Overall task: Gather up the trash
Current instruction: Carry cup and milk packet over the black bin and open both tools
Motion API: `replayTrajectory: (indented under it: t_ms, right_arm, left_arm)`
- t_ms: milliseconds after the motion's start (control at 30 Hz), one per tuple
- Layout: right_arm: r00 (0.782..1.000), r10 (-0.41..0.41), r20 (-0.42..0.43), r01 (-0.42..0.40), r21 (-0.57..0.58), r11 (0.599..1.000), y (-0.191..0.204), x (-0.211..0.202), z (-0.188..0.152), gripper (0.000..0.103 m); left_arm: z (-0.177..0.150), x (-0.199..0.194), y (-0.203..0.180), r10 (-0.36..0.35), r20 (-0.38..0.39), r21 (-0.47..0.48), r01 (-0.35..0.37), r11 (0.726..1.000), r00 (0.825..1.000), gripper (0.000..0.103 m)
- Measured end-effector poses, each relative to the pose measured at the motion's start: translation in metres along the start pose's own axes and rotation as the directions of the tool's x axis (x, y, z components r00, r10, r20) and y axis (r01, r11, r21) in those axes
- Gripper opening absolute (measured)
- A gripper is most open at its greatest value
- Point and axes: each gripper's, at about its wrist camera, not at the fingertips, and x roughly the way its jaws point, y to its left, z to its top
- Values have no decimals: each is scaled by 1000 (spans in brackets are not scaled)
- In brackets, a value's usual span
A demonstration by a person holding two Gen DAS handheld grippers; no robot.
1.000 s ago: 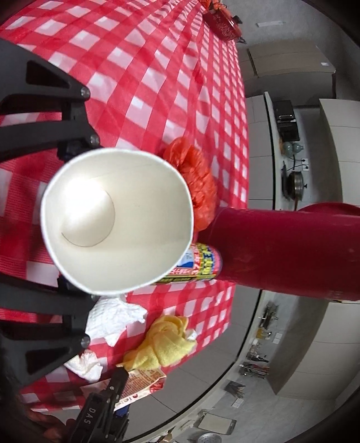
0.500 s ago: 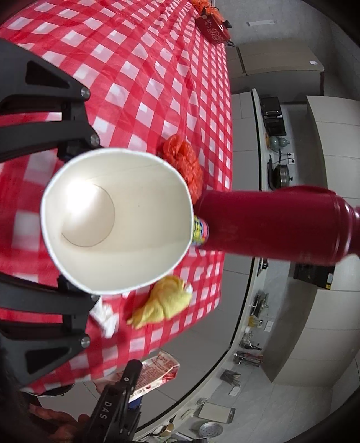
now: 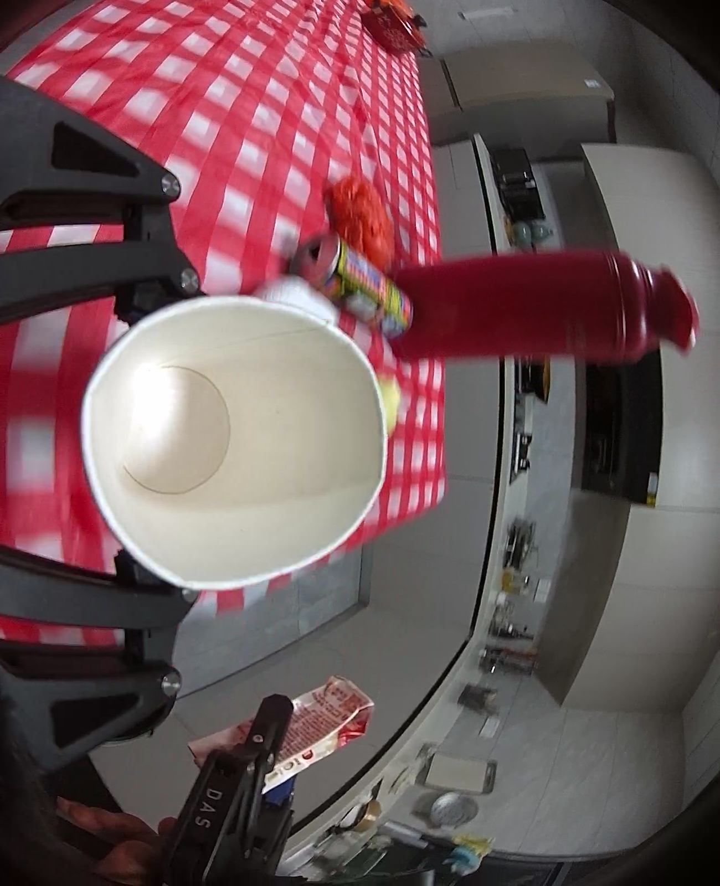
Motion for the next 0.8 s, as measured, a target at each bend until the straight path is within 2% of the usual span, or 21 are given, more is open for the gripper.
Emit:
replayTrajectory:
  t_ms: [233,467,800]
  right_arm:
    - [998,-58,1,58,36,998,-63,-38,-32,53]
    - [995,-103,1,102,71,992,-116,-67,-58,53]
    - [992,-124,-7,124,77,989,-166,-77,-95,53]
  left_arm:
    - [-12,-7,-69,-81,-7,55,81,995,997,56]
    - [-21,-8,-122,-142,-22,100,143,985,990,56]
    - [-47,2,-181,-198,-60,128,204,971,978,56]
